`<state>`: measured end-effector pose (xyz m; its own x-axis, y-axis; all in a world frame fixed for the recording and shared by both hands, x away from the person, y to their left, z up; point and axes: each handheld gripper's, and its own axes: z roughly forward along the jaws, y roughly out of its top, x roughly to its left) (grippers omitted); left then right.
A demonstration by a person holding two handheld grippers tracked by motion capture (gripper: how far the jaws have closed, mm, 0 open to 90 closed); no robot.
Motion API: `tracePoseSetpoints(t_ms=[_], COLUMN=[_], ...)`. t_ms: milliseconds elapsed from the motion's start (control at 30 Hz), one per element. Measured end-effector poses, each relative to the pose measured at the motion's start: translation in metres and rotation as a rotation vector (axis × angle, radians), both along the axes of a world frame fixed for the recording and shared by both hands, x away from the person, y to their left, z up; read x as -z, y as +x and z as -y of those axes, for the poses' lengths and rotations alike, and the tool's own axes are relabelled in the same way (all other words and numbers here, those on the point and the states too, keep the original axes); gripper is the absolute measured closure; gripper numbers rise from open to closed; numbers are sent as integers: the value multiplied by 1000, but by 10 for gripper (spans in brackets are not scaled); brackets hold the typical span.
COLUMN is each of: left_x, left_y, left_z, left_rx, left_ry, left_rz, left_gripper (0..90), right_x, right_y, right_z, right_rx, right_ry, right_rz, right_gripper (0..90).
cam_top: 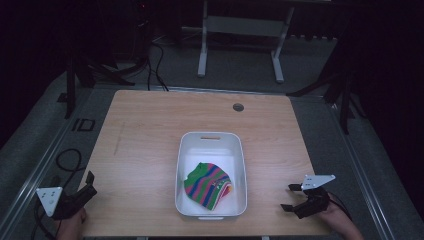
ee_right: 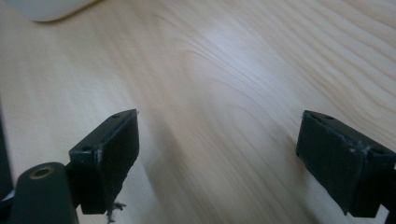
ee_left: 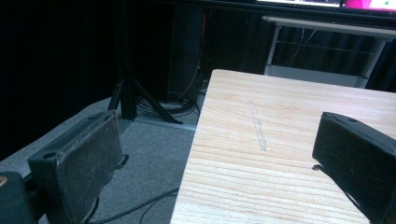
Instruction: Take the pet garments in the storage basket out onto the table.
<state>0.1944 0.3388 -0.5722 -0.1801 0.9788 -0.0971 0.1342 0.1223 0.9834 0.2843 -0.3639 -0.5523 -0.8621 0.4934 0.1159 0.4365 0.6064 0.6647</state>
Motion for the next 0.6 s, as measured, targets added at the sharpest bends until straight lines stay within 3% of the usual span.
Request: tracePoseSetpoints(t_ms=[367,600], left_x=[0,0], left_y=[0,0], left_z=[0,0], left_rx=[2,5], left_ry=[1,-1], left_rz=[0,-2], left_gripper=[18,18], right_x=[-20,-42], right_y=[2,3], right_z=[-38,-50], right_rx=[-151,-171], right_ry=[7,35], right_rz=[10,23], right_gripper=[135,139])
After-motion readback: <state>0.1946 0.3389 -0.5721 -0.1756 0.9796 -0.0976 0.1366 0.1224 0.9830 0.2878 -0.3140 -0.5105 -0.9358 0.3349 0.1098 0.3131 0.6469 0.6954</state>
